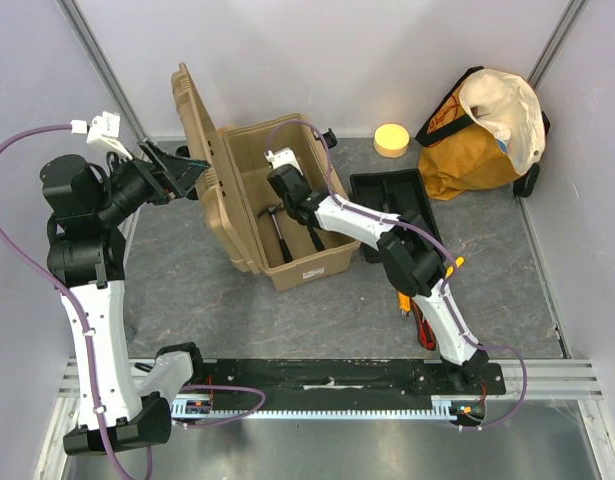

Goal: Pack the tool kit

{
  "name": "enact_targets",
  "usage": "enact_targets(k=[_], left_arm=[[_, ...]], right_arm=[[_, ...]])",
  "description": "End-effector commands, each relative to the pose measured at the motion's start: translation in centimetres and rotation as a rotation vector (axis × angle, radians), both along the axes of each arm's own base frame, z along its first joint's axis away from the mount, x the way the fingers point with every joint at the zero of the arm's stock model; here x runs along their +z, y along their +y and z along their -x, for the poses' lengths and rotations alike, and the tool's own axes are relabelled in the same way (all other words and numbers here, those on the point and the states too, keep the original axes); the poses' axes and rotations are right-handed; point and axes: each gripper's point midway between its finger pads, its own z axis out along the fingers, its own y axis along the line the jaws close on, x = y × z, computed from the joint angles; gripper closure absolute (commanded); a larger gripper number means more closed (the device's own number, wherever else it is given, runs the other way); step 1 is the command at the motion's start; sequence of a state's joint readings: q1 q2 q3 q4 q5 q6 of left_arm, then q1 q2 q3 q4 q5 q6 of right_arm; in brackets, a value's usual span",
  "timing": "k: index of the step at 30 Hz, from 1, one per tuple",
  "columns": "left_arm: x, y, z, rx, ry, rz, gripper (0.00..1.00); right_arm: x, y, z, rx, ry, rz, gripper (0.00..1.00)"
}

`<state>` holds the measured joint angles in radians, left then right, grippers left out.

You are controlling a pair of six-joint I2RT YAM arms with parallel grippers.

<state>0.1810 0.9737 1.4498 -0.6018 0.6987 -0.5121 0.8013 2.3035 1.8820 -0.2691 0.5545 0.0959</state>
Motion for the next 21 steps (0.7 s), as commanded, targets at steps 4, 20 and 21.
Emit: enact_targets(k=[4,20,21], left_arm=[[0.7,0.0,0.3,0.000,-0.040,-0.038,0.24],[1.0,-0.3,1.0,-0.013,-0.048,-0.037,0.24],[1.0,-0.3,1.0,-0.013,-0.048,-0.035,0.24]], right_arm=[[11.6,0.1,0.4,-0.011,-0.124,-0.179,0.58],[19.5,-19.5,3.8,-0.356,-0.223,-0.226,0.34],[18.3,-20.7,3.7,-0.369,-0.198,-0.236,0.34]])
